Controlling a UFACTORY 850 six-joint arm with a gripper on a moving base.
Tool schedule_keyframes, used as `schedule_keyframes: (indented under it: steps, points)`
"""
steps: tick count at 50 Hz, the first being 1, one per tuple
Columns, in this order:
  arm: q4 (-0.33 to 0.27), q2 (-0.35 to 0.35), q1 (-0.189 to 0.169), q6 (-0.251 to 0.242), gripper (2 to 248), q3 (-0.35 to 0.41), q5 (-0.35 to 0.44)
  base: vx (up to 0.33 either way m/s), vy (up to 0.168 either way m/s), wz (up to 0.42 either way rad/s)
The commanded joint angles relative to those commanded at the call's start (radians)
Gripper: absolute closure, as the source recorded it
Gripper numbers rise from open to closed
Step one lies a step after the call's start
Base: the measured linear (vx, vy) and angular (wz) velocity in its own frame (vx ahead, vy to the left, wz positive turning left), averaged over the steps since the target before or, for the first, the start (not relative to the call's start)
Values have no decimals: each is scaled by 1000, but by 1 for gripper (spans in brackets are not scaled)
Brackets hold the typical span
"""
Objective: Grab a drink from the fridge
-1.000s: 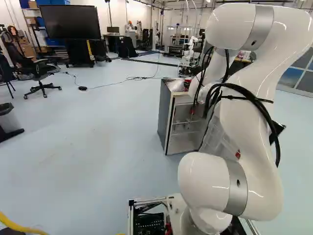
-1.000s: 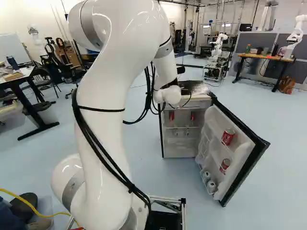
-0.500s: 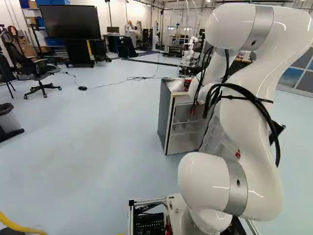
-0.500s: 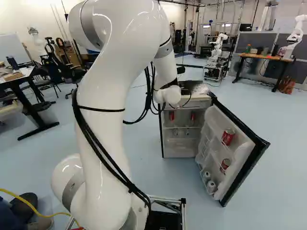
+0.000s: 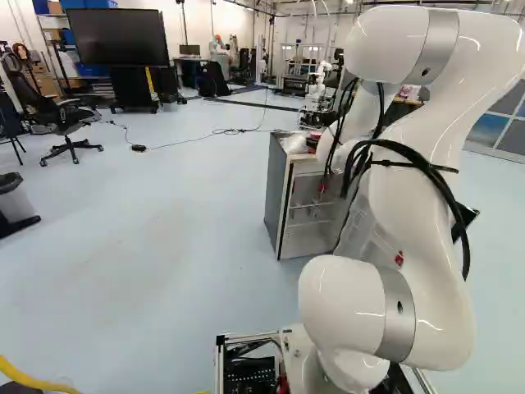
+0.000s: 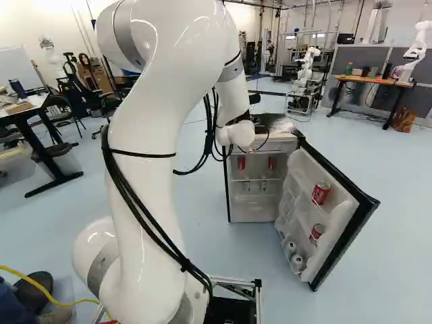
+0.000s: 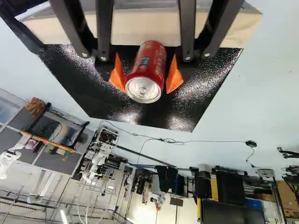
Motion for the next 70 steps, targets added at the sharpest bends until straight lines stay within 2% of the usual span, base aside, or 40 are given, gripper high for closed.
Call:
schedule_keyframes:
  steps: [1, 5, 6, 11, 12, 16, 17, 43, 54, 70]
  points:
    - [0, 0, 0, 0, 98, 0, 0, 0, 0, 0]
    - [0, 0, 0, 0, 98, 0, 0, 0, 0, 0]
    - [0, 0, 0, 0, 63, 0, 0, 0, 0, 0]
    - [0, 0, 0, 0, 63, 0, 0, 0, 0, 0]
    - [0, 0, 0, 0, 27, 0, 0, 0, 0, 0]
    - [0, 1, 0, 0, 27, 1, 0, 0, 0, 0]
    - [0, 2, -1, 0, 3, 3, 0, 0, 0, 0]
    - [0, 148, -28, 0, 3, 134, 0, 0, 0, 0]
    - [0, 199, -57, 0, 3, 168, 0, 0, 0, 0]
    - [2, 237, -106, 0, 3, 173, -19, 0, 0, 0]
